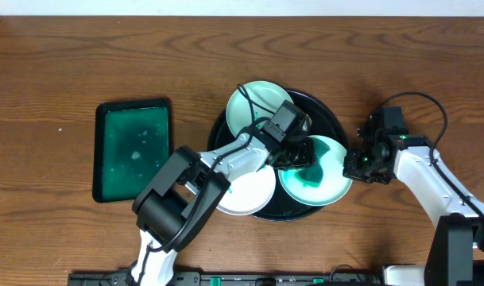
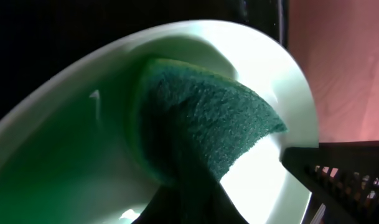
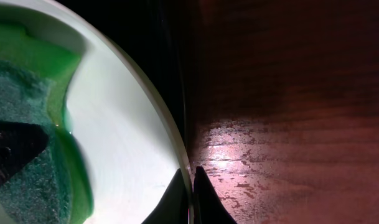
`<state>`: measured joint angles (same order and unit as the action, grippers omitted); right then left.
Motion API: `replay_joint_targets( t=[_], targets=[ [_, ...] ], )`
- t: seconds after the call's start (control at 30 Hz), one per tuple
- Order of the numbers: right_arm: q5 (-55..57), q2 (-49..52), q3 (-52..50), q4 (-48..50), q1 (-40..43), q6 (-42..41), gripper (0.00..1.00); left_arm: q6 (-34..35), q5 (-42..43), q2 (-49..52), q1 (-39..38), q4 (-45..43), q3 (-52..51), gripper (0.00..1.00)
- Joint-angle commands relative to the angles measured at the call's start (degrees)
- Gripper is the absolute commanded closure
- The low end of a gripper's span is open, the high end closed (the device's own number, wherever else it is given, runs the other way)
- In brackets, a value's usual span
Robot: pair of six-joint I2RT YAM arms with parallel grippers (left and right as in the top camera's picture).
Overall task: Clean dirty plates on tray and stack at the side
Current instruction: 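Scrub the right pale green plate with the sponge in the left gripper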
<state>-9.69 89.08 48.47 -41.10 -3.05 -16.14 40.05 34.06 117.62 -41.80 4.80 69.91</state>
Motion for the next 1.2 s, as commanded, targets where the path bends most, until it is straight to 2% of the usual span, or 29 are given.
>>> replay_joint_targets(
  t=[0.0,0.07,0.17,0.33,0.43,0.5,0.67,0.83,0.93,1.1,1.17],
  targets=[
    [-0.9,-0.7,0.8,0.2,-0.8,-1.6,0.99,-3.1,-6.6,2.4,-0.6,6.5,0.2,0.93],
    [-0.9,-0.7,0.8,0.2,-0.8,-1.6,0.99,-5.9,-16.3,2.3,1.0,16.1,1.9,0.93],
    [-0.8,-0.7,0.8,0.2,-0.8,-1.7,0.99,-7.1,-22.4,2.3,1.6,22.7,4.4,0.93],
    [-0.8,-0.7,0.8,0.4,-0.8,-1.7,0.99,-7.9,-26.1,2.3,1.5,27.7,7.0,0.93],
    [-0.2,-0.7,0.8,0.4,-0.8,-2.4,0.99,-7.9,-22.8,2.4,1.2,27.4,6.9,0.93],
    [0.5,-0.7,0.8,0.5,-0.8,-3.4,0.99,-7.9,-12.2,2.4,0.7,23.7,6.9,0.93],
    [0.5,-0.7,0.8,0.4,-0.8,-3.4,0.99,-7.8,0.7,2.4,-1.6,15.6,6.9,0.93],
    [0.5,-0.7,0.8,0.5,-0.8,-3.4,0.99,-7.9,2.2,2.4,-2.7,15.2,6.9,0.93],
    [0.5,-0.7,0.8,0.4,-0.8,-3.4,0.99,-6.5,-2.9,2.4,-1.6,18.3,6.9,0.93],
    [0.4,-0.7,0.8,0.9,-0.8,-3.4,0.99,-4.8,-28.4,2.4,0.1,30.7,7.0,0.93],
    [0.4,-0.7,0.8,1.0,-0.8,-3.6,0.99,-5.1,-32.5,2.4,0.1,32.2,8.0,0.93]
  ],
)
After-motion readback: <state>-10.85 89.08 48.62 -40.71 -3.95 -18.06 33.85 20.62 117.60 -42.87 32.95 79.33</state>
